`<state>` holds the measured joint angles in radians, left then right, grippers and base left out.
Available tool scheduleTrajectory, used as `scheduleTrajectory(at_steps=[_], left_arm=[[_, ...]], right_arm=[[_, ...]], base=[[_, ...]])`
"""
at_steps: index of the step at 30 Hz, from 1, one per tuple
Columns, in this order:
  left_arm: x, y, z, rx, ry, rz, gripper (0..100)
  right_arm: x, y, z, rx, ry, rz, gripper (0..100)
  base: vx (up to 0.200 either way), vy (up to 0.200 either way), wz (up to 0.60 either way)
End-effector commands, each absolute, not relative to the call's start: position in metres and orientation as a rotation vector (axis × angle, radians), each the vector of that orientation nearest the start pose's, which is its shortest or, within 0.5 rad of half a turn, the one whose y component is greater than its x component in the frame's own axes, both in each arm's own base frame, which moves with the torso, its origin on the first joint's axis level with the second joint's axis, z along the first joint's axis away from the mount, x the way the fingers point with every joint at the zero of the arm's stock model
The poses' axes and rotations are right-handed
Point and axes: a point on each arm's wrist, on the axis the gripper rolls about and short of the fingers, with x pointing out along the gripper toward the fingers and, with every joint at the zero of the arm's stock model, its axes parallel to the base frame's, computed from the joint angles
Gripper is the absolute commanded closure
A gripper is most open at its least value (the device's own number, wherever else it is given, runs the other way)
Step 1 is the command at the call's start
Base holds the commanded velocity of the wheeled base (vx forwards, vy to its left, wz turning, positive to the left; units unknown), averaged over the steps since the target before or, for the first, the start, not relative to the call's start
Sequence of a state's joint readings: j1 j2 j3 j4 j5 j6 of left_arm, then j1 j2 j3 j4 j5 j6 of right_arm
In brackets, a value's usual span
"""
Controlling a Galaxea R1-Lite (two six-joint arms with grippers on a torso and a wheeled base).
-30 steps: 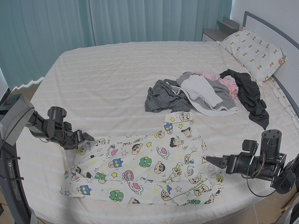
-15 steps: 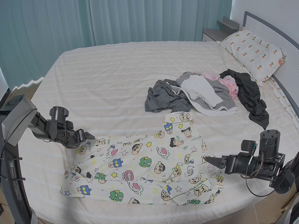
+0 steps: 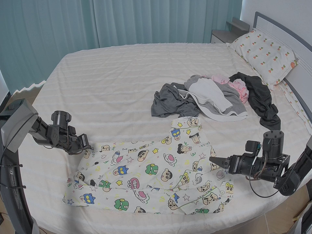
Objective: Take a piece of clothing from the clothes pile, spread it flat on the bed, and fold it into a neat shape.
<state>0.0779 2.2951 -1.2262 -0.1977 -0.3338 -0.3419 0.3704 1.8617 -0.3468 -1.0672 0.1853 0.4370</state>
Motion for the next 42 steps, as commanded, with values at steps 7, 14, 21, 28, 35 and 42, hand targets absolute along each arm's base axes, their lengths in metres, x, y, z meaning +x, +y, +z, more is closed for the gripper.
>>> scheduleTrajectory(at_steps=[7, 14, 21, 28, 35, 42], left_arm=[[0.422, 0.026, 0.053, -0.553, 0.77, -0.047, 100], [0.431, 0.027, 0.058, -0.601, 0.684, 0.001, 100], [0.439, 0.028, 0.055, -0.627, 0.661, 0.048, 100], [0.453, 0.026, 0.055, -0.674, 0.621, 0.097, 100], [0.465, 0.017, 0.053, -0.702, 0.559, 0.13, 100], [0.467, 0.009, 0.052, -0.689, 0.542, 0.147, 100]], right_arm=[[0.282, 0.102, 0.067, 0.385, 0.567, 0.399, 0], [0.306, 0.104, 0.072, 0.386, 0.584, 0.383, 0], [0.333, 0.107, 0.061, 0.384, 0.592, 0.365, 0], [0.356, 0.114, 0.056, 0.379, 0.617, 0.358, 0], [0.383, 0.118, 0.047, 0.36, 0.625, 0.353, 0], [0.417, 0.121, 0.041, 0.353, 0.64, 0.34, 0]], base=[[0.0, 0.0, 0.0], [0.0, 0.0, 0.0], [0.0, 0.0, 0.0], [0.0, 0.0, 0.0], [0.0, 0.0, 0.0], [0.0, 0.0, 0.0]])
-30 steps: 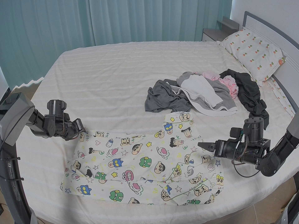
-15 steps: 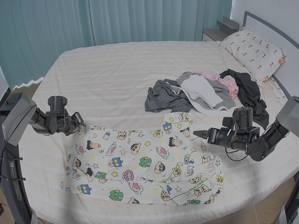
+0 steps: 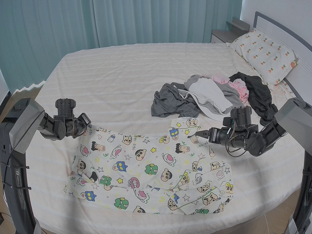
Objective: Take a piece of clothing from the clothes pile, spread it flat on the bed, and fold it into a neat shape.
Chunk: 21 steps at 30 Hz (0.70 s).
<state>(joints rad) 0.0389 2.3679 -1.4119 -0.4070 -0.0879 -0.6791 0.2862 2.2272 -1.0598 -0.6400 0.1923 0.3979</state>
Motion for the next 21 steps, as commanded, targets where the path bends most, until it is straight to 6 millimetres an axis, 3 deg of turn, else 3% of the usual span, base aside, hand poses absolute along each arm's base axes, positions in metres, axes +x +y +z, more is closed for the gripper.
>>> scheduleTrajectory(at_steps=[1, 11, 21], left_arm=[[0.467, 0.009, 0.053, -0.689, 0.541, 0.147, 100], [0.464, 0.006, 0.051, -0.685, 0.557, 0.147, 100], [0.462, 0.007, 0.052, -0.681, 0.562, 0.151, 100]], right_arm=[[0.422, 0.122, 0.039, 0.353, 0.653, 0.34, 0], [0.451, 0.132, 0.017, 0.328, 0.741, 0.33, 0], [0.461, 0.15, -0.004, 0.319, 0.76, 0.374, 0]], base=[[0.0, 0.0, 0.0], [0.0, 0.0, 0.0], [0.0, 0.0, 0.0]])
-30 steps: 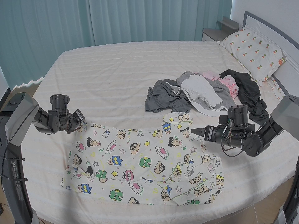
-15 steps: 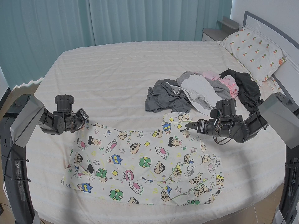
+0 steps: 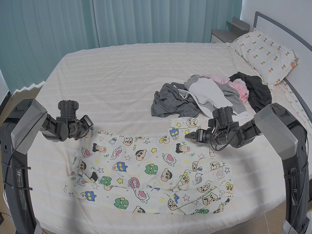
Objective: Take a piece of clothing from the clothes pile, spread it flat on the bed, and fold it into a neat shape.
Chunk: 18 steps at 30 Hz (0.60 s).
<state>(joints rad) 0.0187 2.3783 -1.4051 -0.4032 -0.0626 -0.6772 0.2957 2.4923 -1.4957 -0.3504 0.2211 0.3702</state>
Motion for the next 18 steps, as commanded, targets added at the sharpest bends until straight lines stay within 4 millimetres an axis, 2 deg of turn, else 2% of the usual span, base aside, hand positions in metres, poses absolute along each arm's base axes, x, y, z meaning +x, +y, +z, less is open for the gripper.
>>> scheduleTrajectory(at_steps=[1, 2, 8, 10, 18], left_arm=[[0.462, 0.007, 0.053, -0.679, 0.559, 0.149, 100], [0.462, 0.007, 0.053, -0.679, 0.561, 0.15, 100], [0.462, 0.007, 0.054, -0.675, 0.556, 0.148, 100], [0.462, 0.006, 0.054, -0.674, 0.556, 0.147, 100], [0.46, 0.008, 0.07, -0.669, 0.513, 0.161, 100]], right_arm=[[0.462, 0.15, -0.005, 0.318, 0.763, 0.373, 0], [0.463, 0.15, -0.004, 0.317, 0.756, 0.374, 100], [0.466, 0.144, 0.003, 0.334, 0.732, 0.365, 100], [0.466, 0.141, 0.011, 0.342, 0.717, 0.362, 100], [0.47, 0.137, 0.022, 0.379, 0.65, 0.37, 100]], base=[[0.0, 0.0, 0.0], [0.0, 0.0, 0.0], [0.0, 0.0, 0.0], [0.0, 0.0, 0.0], [0.0, 0.0, 0.0]])
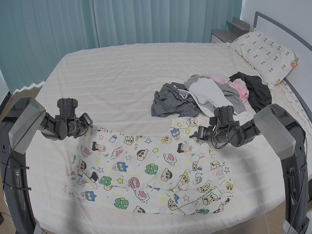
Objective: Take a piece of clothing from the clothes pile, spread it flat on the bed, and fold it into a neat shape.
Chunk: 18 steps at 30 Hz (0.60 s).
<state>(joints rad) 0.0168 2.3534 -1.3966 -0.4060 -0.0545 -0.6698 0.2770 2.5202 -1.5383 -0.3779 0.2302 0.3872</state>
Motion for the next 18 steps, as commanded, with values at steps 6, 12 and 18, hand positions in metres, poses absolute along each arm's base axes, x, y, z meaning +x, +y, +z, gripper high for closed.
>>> scheduleTrajectory(at_steps=[6, 12, 18], left_arm=[[0.456, 0.009, 0.085, -0.665, 0.479, 0.175, 100], [0.449, 0.01, 0.089, -0.658, 0.483, 0.176, 100], [0.444, 0.011, 0.082, -0.637, 0.508, 0.178, 100]], right_arm=[[0.467, 0.137, 0.032, 0.457, 0.596, 0.39, 100], [0.459, 0.131, 0.037, 0.468, 0.594, 0.409, 100], [0.452, 0.122, 0.043, 0.477, 0.585, 0.426, 100]], base=[[0.0, 0.0, 0.0], [0.0, 0.0, 0.0], [0.0, 0.0, 0.0]])
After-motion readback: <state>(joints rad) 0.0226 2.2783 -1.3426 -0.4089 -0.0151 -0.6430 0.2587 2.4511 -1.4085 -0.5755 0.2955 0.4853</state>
